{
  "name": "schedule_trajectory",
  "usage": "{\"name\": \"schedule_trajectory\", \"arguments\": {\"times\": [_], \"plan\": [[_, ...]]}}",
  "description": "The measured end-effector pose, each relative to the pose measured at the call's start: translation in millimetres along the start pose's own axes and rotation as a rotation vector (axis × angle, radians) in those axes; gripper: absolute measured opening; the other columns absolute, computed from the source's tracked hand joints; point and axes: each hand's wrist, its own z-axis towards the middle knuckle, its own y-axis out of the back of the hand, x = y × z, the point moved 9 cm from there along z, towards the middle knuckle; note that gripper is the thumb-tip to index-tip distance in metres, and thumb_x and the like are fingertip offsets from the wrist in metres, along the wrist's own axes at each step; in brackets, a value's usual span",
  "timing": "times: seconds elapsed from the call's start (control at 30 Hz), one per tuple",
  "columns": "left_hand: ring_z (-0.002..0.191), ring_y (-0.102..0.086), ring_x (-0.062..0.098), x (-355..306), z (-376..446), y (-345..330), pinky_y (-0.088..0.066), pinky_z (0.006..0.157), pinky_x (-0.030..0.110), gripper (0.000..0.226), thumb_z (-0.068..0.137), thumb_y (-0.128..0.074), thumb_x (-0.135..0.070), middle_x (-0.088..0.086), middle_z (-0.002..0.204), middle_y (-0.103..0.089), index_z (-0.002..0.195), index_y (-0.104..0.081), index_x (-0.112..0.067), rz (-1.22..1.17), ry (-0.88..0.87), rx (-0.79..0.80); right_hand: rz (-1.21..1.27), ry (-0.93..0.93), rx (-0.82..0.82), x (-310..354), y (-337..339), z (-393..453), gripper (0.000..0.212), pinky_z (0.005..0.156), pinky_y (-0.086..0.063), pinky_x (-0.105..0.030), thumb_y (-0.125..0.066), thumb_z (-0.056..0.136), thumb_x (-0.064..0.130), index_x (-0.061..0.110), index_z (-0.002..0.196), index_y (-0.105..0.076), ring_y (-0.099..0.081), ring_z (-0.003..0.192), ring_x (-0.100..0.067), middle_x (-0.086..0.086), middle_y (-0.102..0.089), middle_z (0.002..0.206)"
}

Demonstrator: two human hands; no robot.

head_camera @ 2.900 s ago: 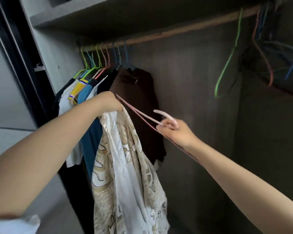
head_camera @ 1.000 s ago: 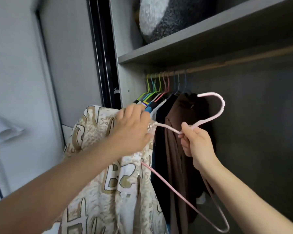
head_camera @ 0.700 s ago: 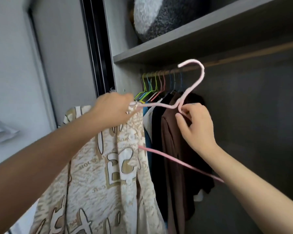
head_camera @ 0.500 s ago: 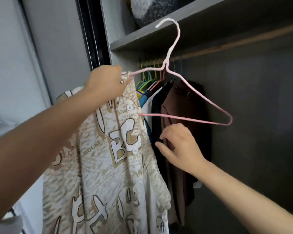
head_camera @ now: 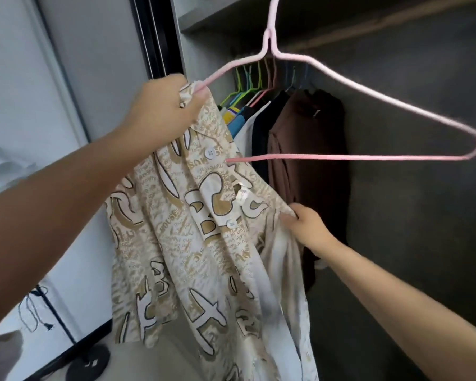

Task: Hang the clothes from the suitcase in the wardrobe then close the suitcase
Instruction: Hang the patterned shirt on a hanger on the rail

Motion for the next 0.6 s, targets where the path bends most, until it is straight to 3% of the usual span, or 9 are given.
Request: {"name": "schedule_trajectory", "arguments": {"times": [0.1, 0.17, 0.23, 0.3, 0.37, 0.43, 0.5, 0.53, 0.6], "plan": [[0.054, -0.042, 0.014, 22.8, -21.4, -18.8, -0.029, 0.049, 0.025, 0.039, 0.095, -0.042, -0.037, 0.008, 0.068, -0.055, 0.083, -0.054, -0.003, -0.071, -0.003, 0.079, 0.062, 0.015, -0.011, 0.1, 38.9, 2.5, 0.03, 0.056, -0.034, -0.028, -0.058, 0.088, 0.016, 0.013, 0.062, -0.045, -0.042, 0.061, -0.016, -0.002, -0.046, 0.062], [0.057, -0.047, 0.014, 36.7, -34.0, -36.6, -0.033, 0.051, 0.019, 0.038, 0.095, -0.045, -0.033, 0.017, 0.074, -0.058, 0.084, -0.056, 0.002, -0.111, -0.019, 0.172, -0.233, 0.147, 0.071, 14.6, 52.3, 2.1, 0.039, 0.053, -0.029, -0.03, -0.069, 0.08, 0.024, 0.016, 0.055, -0.04, -0.037, 0.056, -0.013, 0.0, -0.04, 0.055], [0.053, -0.044, 0.004, 42.8, -44.7, -54.0, -0.034, 0.052, 0.012, 0.033, 0.093, -0.051, -0.033, 0.008, 0.066, -0.052, 0.078, -0.055, -0.004, -0.17, -0.058, 0.285, -0.582, 0.226, 0.192, 25.9, 54.7, -0.6, 0.047, 0.052, -0.03, -0.031, -0.073, 0.072, 0.042, 0.019, 0.054, -0.036, -0.039, 0.053, -0.015, 0.0, -0.039, 0.053], [0.053, -0.041, 0.005, 45.2, -52.5, -68.6, -0.032, 0.051, 0.013, 0.038, 0.085, -0.049, -0.046, -0.003, 0.06, -0.044, 0.072, -0.051, -0.009, -0.171, -0.091, 0.367, -0.717, 0.261, 0.264, 37.0, 57.1, -5.9, 0.055, 0.053, -0.032, -0.03, -0.067, 0.063, 0.064, 0.021, 0.054, -0.034, -0.045, 0.055, -0.019, -0.003, -0.044, 0.054], [0.054, -0.042, 0.016, 50.5, -54.2, -78.8, -0.032, 0.053, 0.02, 0.053, 0.076, -0.037, -0.054, -0.006, 0.057, -0.043, 0.077, -0.054, -0.004, -0.123, -0.12, 0.384, -0.919, 0.33, 0.285, 46.8, 54.7, -11.0, 0.057, 0.055, -0.032, -0.027, -0.046, 0.055, 0.08, 0.024, 0.055, -0.032, -0.053, 0.062, -0.025, -0.007, -0.055, 0.062], [0.051, -0.041, 0.019, 53.0, -52.6, -82.1, -0.032, 0.049, 0.027, 0.075, 0.071, -0.028, -0.071, -0.005, 0.052, -0.041, 0.078, -0.053, 0.0, -0.054, -0.187, 0.331, -1.18, 0.346, 0.28, 47.0, 53.4, -14.4, 0.048, 0.06, -0.033, -0.027, -0.046, 0.072, 0.069, 0.023, 0.064, -0.037, -0.061, 0.081, -0.028, -0.007, -0.064, 0.084], [0.041, -0.04, 0.021, 44.7, -51.7, -80.1, -0.03, 0.044, 0.025, 0.09, 0.071, -0.013, -0.083, -0.001, 0.045, -0.038, 0.073, -0.052, -0.002, -0.006, -0.294, 0.236, -1.375, 0.331, 0.252, 46.0, 55.7, -15.3, 0.026, 0.063, -0.036, -0.029, -0.047, 0.089, 0.042, 0.016, 0.089, -0.048, -0.061, 0.093, -0.028, -0.007, -0.063, 0.1], [0.036, -0.042, 0.022, 39.2, -51.7, -76.9, -0.028, 0.041, 0.021, 0.09, 0.076, -0.008, -0.081, 0.001, 0.041, -0.038, 0.07, -0.052, -0.002, 0.025, -0.367, 0.162, -1.445, 0.311, 0.217, 45.1, 59.9, -13.7, 0.019, 0.063, -0.038, -0.031, -0.045, 0.092, 0.028, 0.012, 0.102, -0.047, -0.061, 0.095, -0.028, -0.007, -0.061, 0.104], [0.027, -0.04, 0.022, 25.5, -51.5, -70.2, -0.016, 0.041, 0.009, 0.081, 0.089, -0.008, -0.066, 0.002, 0.035, -0.036, 0.064, -0.051, -0.003, 0.113, -0.478, 0.052, -1.547, 0.233, 0.129, 45.7, 72.3, -9.5, 0.026, 0.063, -0.041, -0.033, -0.041, 0.09, 0.009, 0.007, 0.116, -0.042, -0.061, 0.097, -0.03, -0.009, -0.057, 0.109]]}}
